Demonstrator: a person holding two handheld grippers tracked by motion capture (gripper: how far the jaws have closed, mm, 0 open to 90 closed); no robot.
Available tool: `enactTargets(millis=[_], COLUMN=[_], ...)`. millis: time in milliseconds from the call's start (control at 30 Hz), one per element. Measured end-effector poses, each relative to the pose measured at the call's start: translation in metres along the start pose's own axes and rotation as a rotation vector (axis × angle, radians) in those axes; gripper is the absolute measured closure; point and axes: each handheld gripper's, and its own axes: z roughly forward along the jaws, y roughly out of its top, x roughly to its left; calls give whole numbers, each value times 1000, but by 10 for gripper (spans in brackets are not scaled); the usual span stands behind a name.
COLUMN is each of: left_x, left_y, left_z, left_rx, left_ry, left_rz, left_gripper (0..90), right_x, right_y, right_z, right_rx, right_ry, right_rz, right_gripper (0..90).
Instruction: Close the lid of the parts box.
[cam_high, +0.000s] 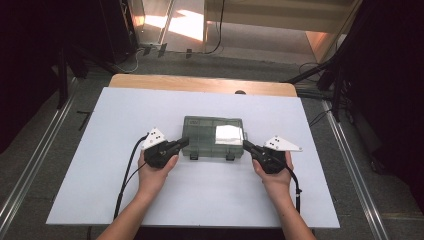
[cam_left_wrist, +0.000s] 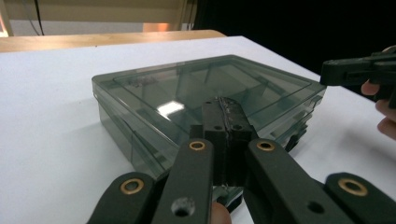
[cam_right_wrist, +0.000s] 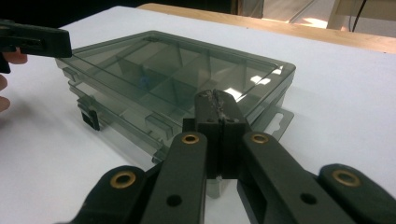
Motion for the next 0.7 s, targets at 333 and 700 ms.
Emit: enactTargets(millis=[333, 700], left_x=[-3, 0], left_y=[-13, -16], left_z=[0, 2], left_rx=[24, 48], left_ry=[24, 26], left_rz=[5, -22], left_gripper=[900, 900], right_x=[4, 8], right_y=[-12, -18], right_z=[7, 12], right_rx=[33, 33], right_ry=[1, 1], right_rz=[-6, -18], right_gripper=[900, 900])
